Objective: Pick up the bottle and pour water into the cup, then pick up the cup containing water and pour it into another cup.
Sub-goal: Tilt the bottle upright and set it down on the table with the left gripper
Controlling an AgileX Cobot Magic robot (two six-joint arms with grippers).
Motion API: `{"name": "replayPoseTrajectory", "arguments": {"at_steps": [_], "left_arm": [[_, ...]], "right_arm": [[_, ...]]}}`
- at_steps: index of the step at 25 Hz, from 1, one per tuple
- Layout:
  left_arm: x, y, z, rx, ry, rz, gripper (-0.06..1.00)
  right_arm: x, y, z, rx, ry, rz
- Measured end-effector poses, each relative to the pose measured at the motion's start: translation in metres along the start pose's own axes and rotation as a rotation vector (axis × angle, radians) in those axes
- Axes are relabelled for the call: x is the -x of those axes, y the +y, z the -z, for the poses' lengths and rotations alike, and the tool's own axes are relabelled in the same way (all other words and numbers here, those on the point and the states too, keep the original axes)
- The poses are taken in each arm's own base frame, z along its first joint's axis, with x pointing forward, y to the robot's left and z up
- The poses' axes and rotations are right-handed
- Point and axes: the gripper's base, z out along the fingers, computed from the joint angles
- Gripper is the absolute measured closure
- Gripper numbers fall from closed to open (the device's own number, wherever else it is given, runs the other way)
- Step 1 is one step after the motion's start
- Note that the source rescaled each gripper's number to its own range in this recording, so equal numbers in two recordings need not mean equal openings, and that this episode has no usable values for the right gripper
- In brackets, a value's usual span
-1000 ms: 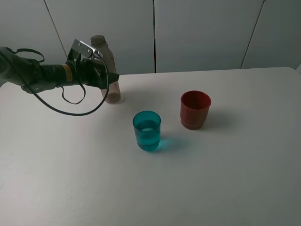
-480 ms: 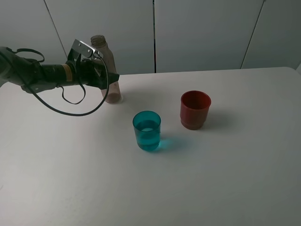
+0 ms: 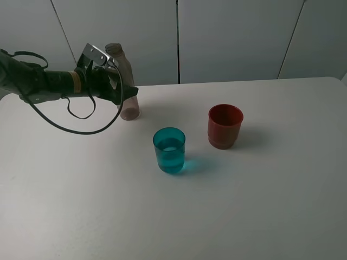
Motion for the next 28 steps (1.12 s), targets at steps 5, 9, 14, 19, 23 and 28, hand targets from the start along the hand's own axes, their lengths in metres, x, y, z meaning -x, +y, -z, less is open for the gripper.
{"name": "replayPoseTrajectory", "arguments": {"at_steps": [5, 9, 14, 19, 23, 28], "left_arm": [[0.004, -0.003, 0.012, 0.014, 0.019, -0.009, -0.06], [-0.005, -0.007, 0.017, 0.027, 0.073, 0.003, -0.06], [-0.004, -0.009, 0.023, 0.039, 0.089, 0.002, -0.06], [-0.001, -0.007, 0.028, 0.073, 0.111, 0.043, -0.06], [-0.001, -0.006, 0.036, 0.128, 0.166, 0.068, -0.06], [-0.006, -0.015, 0.052, 0.166, 0.218, 0.135, -0.06]], "right_arm": [[0.0, 0.0, 0.0, 0.0, 0.0, 0.0], [0.0, 0.0, 0.0, 0.0, 0.0, 0.0], [0.0, 0.0, 0.0, 0.0, 0.0, 0.0], [0.0, 0.0, 0.0, 0.0, 0.0, 0.0], [0.0, 0.0, 0.0, 0.0, 0.0, 0.0], [0.0, 0.0, 0.0, 0.0, 0.0, 0.0]]}}
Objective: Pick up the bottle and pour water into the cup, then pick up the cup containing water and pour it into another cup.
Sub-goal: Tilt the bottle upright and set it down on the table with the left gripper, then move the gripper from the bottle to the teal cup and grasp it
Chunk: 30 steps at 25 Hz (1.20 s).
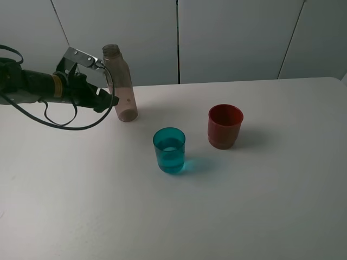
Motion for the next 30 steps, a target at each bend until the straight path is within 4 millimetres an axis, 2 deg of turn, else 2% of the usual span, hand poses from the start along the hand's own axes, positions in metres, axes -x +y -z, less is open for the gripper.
{"name": "replayPoseTrajectory", "arguments": {"at_steps": [8, 13, 16, 20, 22, 27, 30], "left_arm": [[-0.014, -0.018, 0.034, 0.006, 0.049, 0.088, -0.06], [-0.017, -0.031, 0.059, -0.031, 0.08, -0.003, -0.06], [-0.014, -0.037, 0.07, -0.097, 0.071, -0.068, -0.06], [-0.016, -0.039, 0.083, -0.285, 0.016, -0.119, -0.06], [-0.018, -0.039, 0.088, -0.352, 0.011, -0.146, -0.06], [-0.023, -0.035, 0.091, -0.364, 0.027, -0.181, -0.06], [-0.021, -0.041, 0.093, -0.432, -0.012, -0.232, -0.06]], "right_arm": [[0.0, 0.0, 0.0, 0.0, 0.0, 0.0], [0.0, 0.0, 0.0, 0.0, 0.0, 0.0], [0.0, 0.0, 0.0, 0.0, 0.0, 0.0], [0.0, 0.0, 0.0, 0.0, 0.0, 0.0], [0.0, 0.0, 0.0, 0.0, 0.0, 0.0], [0.0, 0.0, 0.0, 0.0, 0.0, 0.0], [0.0, 0.0, 0.0, 0.0, 0.0, 0.0]]}}
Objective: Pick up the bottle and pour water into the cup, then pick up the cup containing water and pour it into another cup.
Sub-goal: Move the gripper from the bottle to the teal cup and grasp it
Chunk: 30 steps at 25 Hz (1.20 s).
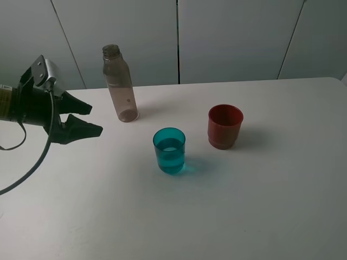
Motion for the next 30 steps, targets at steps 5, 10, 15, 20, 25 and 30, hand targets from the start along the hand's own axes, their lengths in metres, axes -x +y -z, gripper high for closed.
{"name": "replayPoseTrajectory", "arguments": {"at_steps": [5, 10, 15, 20, 25, 30], "left_arm": [[-0.01, -0.004, -0.011, -0.11, -0.03, -0.065, -0.06], [-0.022, -0.003, -0.022, -0.152, -0.027, -0.174, -0.06], [-0.03, -0.004, -0.031, -0.191, -0.032, -0.246, -0.06], [-0.037, 0.004, -0.046, -0.252, -0.061, -0.235, -0.06], [-0.036, 0.013, -0.062, -0.299, -0.091, -0.24, -0.06], [-0.036, 0.023, -0.077, -0.322, -0.105, -0.253, -0.06]], "right_arm": [[0.0, 0.0, 0.0, 0.0, 0.0, 0.0], [0.0, 0.0, 0.0, 0.0, 0.0, 0.0], [0.0, 0.0, 0.0, 0.0, 0.0, 0.0], [0.0, 0.0, 0.0, 0.0, 0.0, 0.0], [0.0, 0.0, 0.0, 0.0, 0.0, 0.0], [0.0, 0.0, 0.0, 0.0, 0.0, 0.0]]}}
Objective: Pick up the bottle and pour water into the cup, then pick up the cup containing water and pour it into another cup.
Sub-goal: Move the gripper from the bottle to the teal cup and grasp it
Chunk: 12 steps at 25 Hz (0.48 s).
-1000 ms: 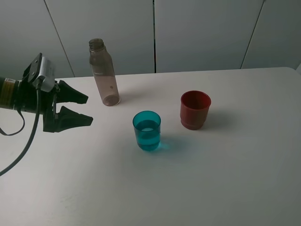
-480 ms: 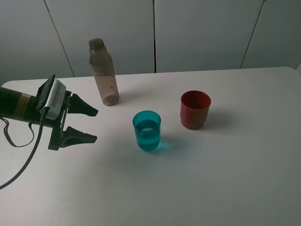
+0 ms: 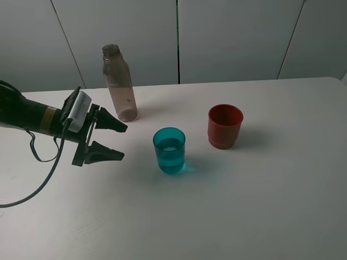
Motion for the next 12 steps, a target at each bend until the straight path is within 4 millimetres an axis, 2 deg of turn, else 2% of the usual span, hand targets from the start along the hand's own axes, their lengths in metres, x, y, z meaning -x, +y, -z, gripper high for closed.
{"name": "replayPoseTrajectory", "arguments": {"at_steps": [12], "left_arm": [[-0.008, 0.013, -0.013, -0.065, -0.079, 0.008, -0.06]], "right_arm": [[0.0, 0.0, 0.0, 0.0, 0.0, 0.0]]}}
